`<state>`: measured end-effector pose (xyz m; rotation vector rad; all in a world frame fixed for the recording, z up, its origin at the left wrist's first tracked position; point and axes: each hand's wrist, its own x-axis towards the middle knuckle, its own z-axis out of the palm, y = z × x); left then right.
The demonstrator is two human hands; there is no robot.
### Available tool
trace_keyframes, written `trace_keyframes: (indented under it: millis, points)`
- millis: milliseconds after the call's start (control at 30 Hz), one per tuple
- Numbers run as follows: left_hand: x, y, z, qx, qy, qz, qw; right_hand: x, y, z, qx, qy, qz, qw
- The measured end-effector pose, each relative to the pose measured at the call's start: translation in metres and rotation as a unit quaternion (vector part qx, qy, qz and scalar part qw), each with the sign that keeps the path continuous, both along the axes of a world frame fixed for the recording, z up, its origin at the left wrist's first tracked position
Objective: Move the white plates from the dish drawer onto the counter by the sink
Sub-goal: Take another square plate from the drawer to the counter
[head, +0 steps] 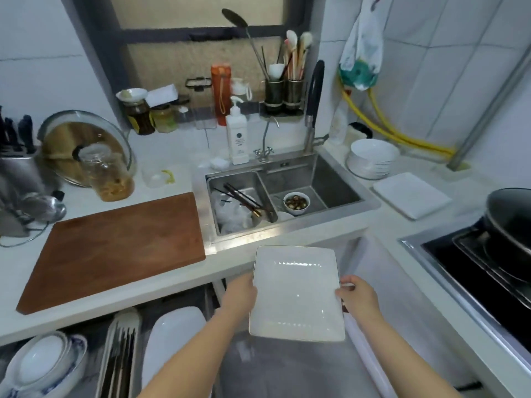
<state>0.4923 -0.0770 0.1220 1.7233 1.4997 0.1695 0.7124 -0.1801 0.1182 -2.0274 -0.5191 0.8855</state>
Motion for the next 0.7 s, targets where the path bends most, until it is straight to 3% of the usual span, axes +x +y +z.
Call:
trace_keyframes:
  millis: [367, 700]
  points:
    - [0.15, 0.027, 0.034, 0.046, -0.048, 0.021, 0.998, 0.135, -0.005, 0.038, 0.046, -0.011, -0.047, 0.998]
    - [0.27, 0.096, 0.053, 0.08, -0.043, -0.071, 0.993, 0.217, 0.025, 0.053, 0.074, -0.012, -0.169, 0.983]
